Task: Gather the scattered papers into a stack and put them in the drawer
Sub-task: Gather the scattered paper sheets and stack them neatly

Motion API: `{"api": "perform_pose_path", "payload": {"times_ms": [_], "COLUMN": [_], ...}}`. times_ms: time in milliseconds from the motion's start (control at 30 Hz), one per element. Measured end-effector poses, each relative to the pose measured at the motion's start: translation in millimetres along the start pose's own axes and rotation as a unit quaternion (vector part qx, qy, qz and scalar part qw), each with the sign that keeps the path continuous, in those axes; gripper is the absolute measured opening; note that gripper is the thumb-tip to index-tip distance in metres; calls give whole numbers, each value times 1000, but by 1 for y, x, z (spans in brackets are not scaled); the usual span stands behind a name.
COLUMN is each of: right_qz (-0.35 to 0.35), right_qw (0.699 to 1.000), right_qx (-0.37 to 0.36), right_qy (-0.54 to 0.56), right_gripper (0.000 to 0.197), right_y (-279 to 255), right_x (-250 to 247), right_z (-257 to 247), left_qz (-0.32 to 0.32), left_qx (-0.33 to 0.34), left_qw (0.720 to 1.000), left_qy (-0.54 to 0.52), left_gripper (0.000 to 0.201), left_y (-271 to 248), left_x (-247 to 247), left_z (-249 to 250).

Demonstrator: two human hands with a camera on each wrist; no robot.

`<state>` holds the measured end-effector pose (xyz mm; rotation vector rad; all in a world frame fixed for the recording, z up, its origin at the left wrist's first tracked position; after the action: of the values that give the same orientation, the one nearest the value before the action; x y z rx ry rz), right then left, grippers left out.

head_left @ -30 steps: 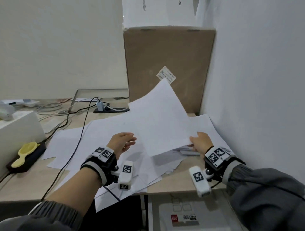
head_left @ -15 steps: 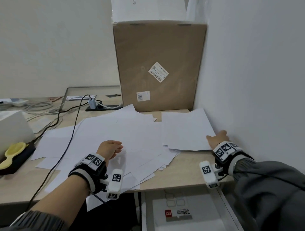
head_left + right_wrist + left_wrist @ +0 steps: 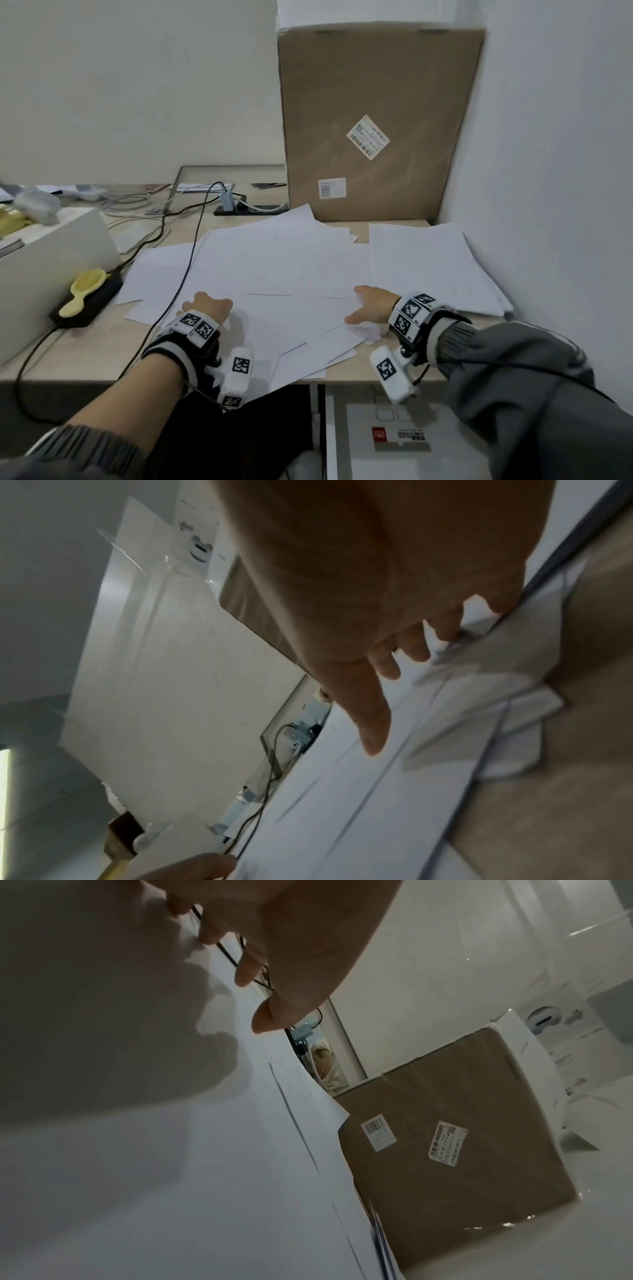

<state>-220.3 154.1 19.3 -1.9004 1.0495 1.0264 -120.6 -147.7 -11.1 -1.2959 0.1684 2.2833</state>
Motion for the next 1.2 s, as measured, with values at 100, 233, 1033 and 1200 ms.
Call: {"api": "perform_pose_path", "payload": {"times_ms": [100,233,1033,1200], "right_qz": [11,31,22,15], "right_qw": [995,992,991,992], "right_qx": [-3,-14,-11,-13], "right_qy": [-94,-118,-129,-126], "right_gripper": [85,88,88,67], "right_y": [6,8,-8,0], "right_x": [16,21,13,5], "right_z": [-3,-1,-6,-17], "left_qz": [-4,-5,-269,-148], "left_qx": [-3,-32,-120,-41], "left_qw": [1000,995,934,969], "left_qy": [-13,-92,-202,-193], "left_gripper": [77,84,59,48], "left_y": [-11,-8,-5,-9], "left_x": [-1,-4,-15,-4], "left_z": [4,18,-12,-7]}}
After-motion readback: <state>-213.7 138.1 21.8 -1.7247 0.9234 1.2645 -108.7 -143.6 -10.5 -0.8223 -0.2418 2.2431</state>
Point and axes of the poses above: each hand's wrist, its own y-axis towards the middle knuckle, its own x-axis out of the palm, z = x × y, the point moved 1 cm from there along y, towards the middle knuckle, and after that the axes turned 11 degrees about z, right-handed, at the moved point
